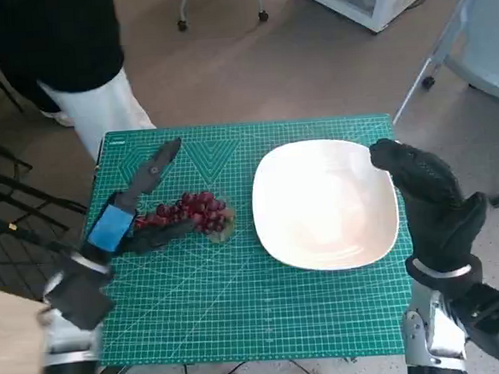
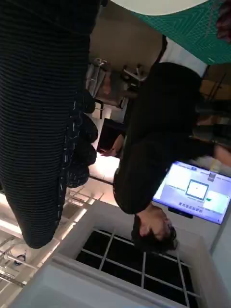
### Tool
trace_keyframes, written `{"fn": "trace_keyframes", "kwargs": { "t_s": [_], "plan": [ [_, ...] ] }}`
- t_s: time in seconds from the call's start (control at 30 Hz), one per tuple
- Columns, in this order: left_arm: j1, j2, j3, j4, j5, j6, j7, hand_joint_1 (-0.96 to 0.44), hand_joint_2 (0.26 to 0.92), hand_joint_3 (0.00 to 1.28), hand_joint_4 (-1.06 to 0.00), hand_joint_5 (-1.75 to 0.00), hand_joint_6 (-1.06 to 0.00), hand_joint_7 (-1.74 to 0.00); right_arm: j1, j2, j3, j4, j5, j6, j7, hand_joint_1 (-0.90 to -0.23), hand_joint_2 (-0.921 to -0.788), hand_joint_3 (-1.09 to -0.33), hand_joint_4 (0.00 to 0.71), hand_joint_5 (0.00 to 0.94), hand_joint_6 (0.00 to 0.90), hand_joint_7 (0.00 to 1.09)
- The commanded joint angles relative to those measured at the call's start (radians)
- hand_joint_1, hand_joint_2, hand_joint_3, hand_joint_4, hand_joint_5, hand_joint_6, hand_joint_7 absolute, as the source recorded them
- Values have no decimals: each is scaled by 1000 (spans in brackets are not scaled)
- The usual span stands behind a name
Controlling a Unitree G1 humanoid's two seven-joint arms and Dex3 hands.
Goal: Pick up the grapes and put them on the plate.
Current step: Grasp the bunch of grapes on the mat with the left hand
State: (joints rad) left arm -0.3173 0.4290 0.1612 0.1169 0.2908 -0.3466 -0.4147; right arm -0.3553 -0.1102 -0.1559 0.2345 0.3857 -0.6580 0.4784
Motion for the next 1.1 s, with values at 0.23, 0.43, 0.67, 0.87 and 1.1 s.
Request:
{"fn": "trace_keyframes", "kwargs": {
  "t_s": [0.23,0.43,0.67,0.87,1.1],
  "plan": [
    [-2,64,-150,-249,323,395,-42,-478,730,0,1,1,-148,-24,5,9,2,16,-19,11,-22,-431,-921,-550,357,0,204,288],
    [-16,66,-212,-237,357,441,-27,-444,713,0,1,1,-182,-25,1,8,0,24,-12,8,-14,-444,-921,-547,357,0,197,289],
    [-42,62,-272,-218,374,503,-33,-420,704,0,1,1,-203,-21,-1,6,-3,26,-9,8,-12,-446,-921,-545,358,1,196,293],
    [-68,60,-318,-192,390,541,-33,-421,703,0,1,1,-208,-17,0,7,-4,24,-14,6,-16,-452,-921,-546,359,1,202,299],
    [-113,44,-368,-137,398,578,-25,-393,702,0,1,1,-215,-13,9,10,-2,14,-21,6,-23,-469,-921,-543,370,6,213,309]
  ]
}}
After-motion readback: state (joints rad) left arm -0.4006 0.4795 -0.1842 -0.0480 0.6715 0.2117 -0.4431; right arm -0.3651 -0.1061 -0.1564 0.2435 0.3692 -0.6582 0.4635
